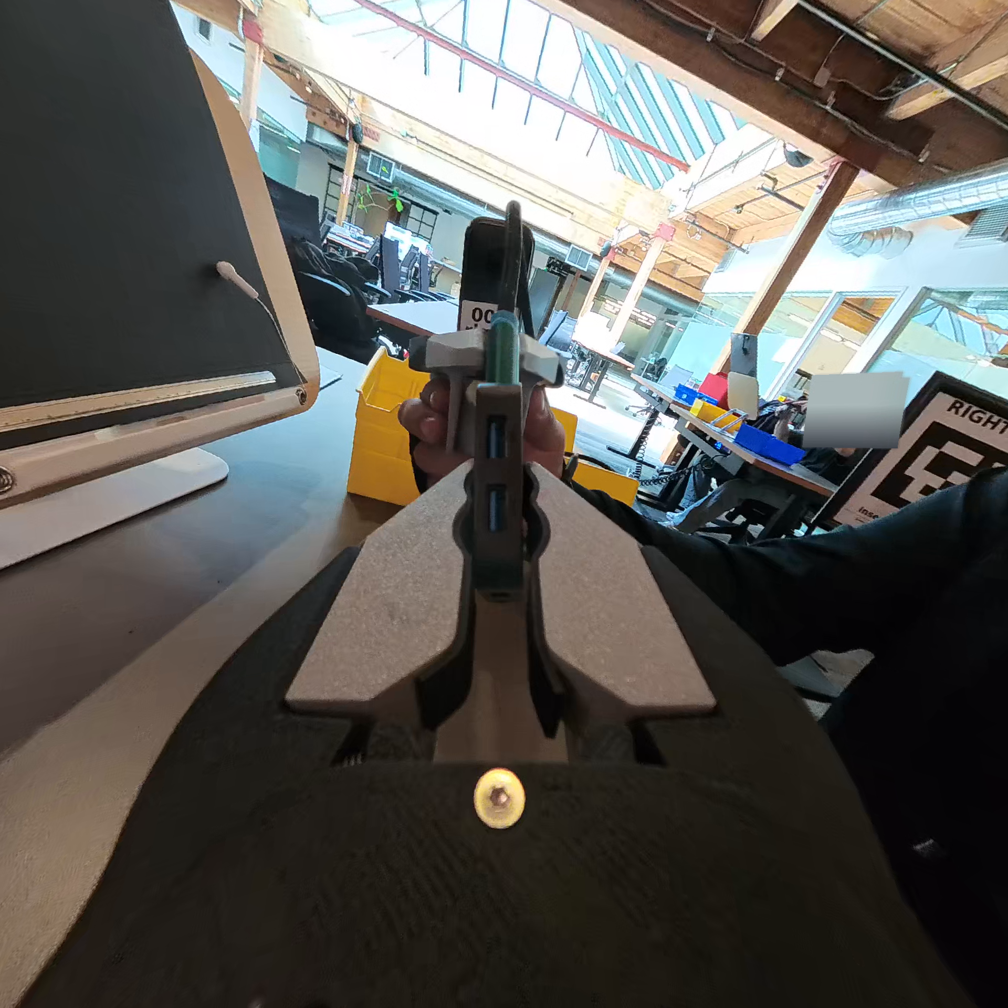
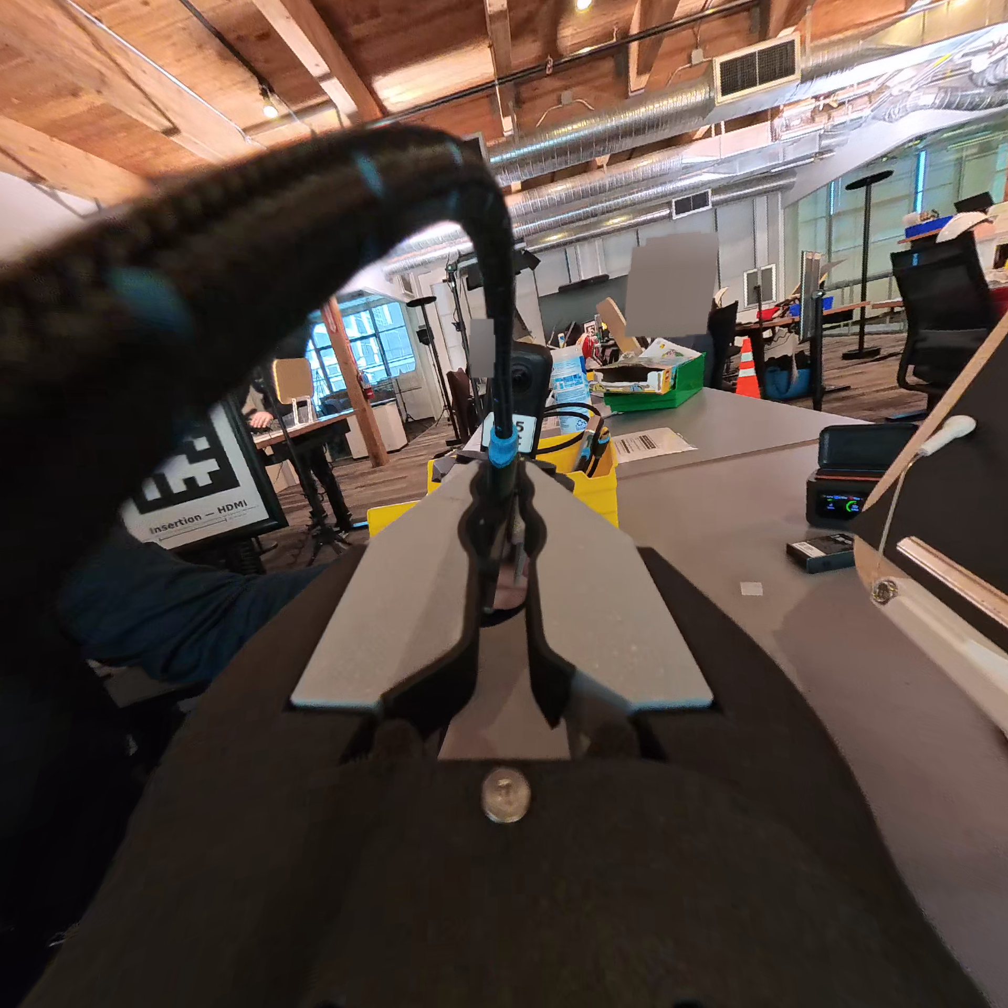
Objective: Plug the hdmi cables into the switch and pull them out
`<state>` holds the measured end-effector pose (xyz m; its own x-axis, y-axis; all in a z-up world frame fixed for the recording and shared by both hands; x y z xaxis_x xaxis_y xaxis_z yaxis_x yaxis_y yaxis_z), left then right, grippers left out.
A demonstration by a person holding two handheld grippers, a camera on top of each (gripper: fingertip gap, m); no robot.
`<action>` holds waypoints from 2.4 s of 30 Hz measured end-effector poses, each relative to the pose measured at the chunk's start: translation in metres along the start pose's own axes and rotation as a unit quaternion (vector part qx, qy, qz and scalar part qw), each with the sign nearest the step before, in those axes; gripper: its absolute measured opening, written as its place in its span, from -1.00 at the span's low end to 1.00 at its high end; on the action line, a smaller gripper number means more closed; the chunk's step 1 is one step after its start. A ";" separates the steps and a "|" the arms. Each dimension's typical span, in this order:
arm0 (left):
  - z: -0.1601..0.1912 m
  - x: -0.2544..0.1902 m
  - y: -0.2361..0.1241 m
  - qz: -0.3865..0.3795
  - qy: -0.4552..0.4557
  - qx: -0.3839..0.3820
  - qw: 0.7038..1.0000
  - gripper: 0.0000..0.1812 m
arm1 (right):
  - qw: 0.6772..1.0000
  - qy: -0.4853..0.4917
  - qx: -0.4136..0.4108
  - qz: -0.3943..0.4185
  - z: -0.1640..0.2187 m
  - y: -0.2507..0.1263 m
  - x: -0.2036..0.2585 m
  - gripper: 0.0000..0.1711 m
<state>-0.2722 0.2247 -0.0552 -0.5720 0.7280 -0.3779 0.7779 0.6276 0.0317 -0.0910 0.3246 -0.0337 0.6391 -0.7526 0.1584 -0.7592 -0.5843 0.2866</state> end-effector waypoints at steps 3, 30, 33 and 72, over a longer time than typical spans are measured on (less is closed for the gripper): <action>0.001 0.000 0.001 -0.003 -0.002 -0.001 1.000 -0.88 | 1.000 0.014 0.013 -0.004 0.003 0.003 -0.002 -0.89; -0.009 -0.016 -0.006 -0.081 0.100 -0.012 0.992 -0.85 | 0.996 0.034 0.080 0.024 0.005 0.023 0.004 -0.91; -0.007 -0.006 -0.008 -0.071 0.053 -0.014 0.996 -0.86 | 0.996 0.035 0.074 0.045 0.008 0.025 0.000 -0.91; -0.006 -0.007 -0.006 0.031 -0.024 -0.037 0.999 -0.87 | 0.995 -0.026 0.069 0.064 0.002 0.046 0.015 -0.90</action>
<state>-0.2743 0.2179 -0.0475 -0.5095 0.7530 -0.4163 0.7889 0.6020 0.1234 -0.1167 0.2863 -0.0198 0.5312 -0.8364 0.1354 -0.8462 -0.5155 0.1350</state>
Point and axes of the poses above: each gripper's, where its closed fingertips meet, y out along the fingers, z out of its underside, x = y × z across the jaws, the point moved 10 cm from there along -y, back along the fingers, and after that the axes turned 13 degrees about -z, right-handed, at the moved point
